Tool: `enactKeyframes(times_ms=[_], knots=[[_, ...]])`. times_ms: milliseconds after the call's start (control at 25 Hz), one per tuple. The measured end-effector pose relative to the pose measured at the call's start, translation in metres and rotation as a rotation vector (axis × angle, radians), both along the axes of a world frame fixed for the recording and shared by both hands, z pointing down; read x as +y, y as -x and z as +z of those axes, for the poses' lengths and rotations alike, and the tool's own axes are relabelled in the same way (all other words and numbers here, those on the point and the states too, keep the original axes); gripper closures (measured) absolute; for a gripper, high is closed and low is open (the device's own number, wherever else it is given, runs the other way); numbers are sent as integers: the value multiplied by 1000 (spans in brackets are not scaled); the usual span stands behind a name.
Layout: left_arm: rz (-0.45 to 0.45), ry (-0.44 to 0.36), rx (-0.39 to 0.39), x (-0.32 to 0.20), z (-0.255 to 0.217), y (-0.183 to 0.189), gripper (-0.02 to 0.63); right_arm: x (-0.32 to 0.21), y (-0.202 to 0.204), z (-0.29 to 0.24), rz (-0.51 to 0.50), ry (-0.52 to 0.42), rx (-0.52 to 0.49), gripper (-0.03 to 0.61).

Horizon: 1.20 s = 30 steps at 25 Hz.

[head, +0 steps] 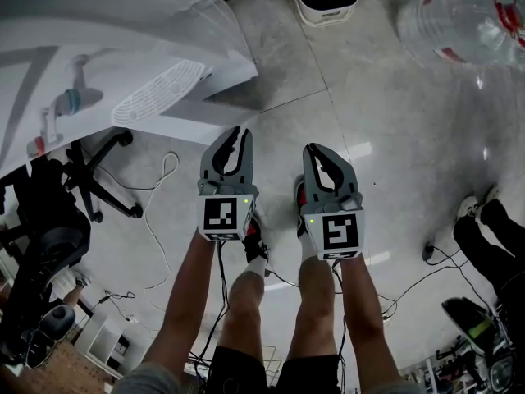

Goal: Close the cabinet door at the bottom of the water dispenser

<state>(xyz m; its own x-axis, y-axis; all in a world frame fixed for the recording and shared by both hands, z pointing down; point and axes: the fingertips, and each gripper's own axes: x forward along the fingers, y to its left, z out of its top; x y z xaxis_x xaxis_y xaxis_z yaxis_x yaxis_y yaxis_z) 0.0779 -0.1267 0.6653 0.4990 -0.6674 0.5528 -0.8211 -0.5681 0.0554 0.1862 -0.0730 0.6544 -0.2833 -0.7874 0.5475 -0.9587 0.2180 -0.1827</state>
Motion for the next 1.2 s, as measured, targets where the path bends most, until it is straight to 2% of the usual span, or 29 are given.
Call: enactKeyframes(times_ms=[360,800,960,1200], knots=[[-10,-24,8,-26,1,-9,543,-8,-12,7,13,5,2,554],[29,-51,-41,-52,5,-24,543,-27,-35,9,38,-20,2,554],[18,-53,-27,-62,6,-29,543,-31,-41,10,45,-27,3,554],[23,-94,-39,-70,7,-35,545,-36,-47,15,57,-35,3,554]])
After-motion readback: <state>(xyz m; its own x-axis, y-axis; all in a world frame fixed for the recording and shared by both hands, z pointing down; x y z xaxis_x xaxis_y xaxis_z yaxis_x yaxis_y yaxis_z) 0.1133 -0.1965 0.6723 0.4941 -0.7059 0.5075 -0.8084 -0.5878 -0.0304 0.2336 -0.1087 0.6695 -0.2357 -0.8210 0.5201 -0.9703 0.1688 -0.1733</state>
